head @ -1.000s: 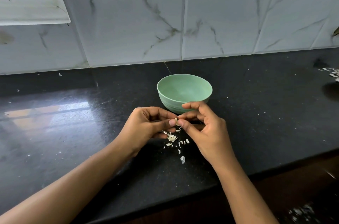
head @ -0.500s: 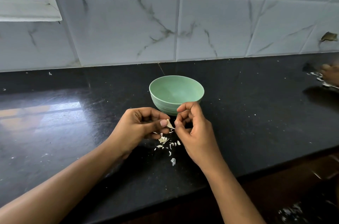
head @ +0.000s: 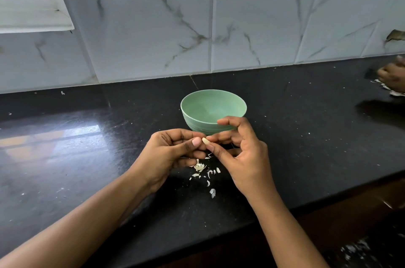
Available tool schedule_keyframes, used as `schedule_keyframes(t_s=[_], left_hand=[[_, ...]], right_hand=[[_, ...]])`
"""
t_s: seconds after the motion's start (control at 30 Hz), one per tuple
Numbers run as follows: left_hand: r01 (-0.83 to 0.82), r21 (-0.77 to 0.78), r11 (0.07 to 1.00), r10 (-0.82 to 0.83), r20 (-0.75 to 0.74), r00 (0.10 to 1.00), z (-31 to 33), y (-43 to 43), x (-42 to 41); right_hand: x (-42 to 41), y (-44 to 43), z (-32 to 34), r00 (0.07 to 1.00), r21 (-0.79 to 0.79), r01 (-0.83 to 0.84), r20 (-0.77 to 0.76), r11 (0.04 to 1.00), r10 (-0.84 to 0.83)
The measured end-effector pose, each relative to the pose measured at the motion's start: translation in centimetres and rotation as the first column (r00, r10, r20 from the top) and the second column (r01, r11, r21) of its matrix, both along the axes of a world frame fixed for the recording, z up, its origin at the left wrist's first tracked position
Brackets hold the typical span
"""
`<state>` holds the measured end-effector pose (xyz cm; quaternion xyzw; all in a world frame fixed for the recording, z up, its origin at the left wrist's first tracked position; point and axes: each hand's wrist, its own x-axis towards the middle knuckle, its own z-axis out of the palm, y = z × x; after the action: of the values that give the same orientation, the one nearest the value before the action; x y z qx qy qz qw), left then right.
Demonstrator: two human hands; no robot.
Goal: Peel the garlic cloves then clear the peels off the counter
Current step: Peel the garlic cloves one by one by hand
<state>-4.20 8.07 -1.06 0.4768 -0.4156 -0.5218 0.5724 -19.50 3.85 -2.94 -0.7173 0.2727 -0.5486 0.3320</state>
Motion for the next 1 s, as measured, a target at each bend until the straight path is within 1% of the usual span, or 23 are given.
schedule_keyframes(t_s=[0.23, 0.33, 0.5, 0.63, 0.73, 0.87, 1.0], left_hand=[[-0.001, -0.005, 1.0, 0.001, 0.033, 0.999, -0.1, 0.0, -0.1], [0.002, -0.008, 1.0, -0.001, 0.059, 0.998, 0.0, 0.0, -0.1], [0.004, -0.031, 1.0, 0.001, 0.141, 0.99, -0.1, 0.2, -0.1], [-0.009, -0.059, 0.998, 0.018, 0.161, 0.987, -0.2, 0.1, 0.0], [-0.011, -0.07, 0.997, 0.023, 0.181, 0.983, -0.2, 0.1, 0.0], [0.024, -0.068, 0.997, -0.012, 0.171, 0.985, -0.1, 0.2, 0.0], [0.049, -0.099, 0.994, -0.03, 0.183, 0.983, 0.0, 0.2, 0.1]], right_hand=[[0.0, -0.1, -0.3, 0.998, 0.024, -0.067, 0.013, 0.997, 0.066], [0.0, -0.3, -0.5, 0.996, 0.0, -0.086, -0.036, 0.996, 0.086], [0.2, -0.5, -0.9, 0.982, -0.018, -0.127, -0.142, 0.992, 0.123], [0.1, -0.7, -1.2, 0.98, -0.026, -0.127, -0.155, 0.991, 0.122], [0.1, -0.7, -1.1, 0.982, -0.036, -0.136, -0.14, 0.99, 0.13], [0.0, -0.6, -1.0, 0.99, -0.068, -0.128, -0.071, 0.99, 0.123], [-0.1, -0.3, -0.9, 0.989, -0.071, -0.147, -0.026, 0.987, 0.145]])
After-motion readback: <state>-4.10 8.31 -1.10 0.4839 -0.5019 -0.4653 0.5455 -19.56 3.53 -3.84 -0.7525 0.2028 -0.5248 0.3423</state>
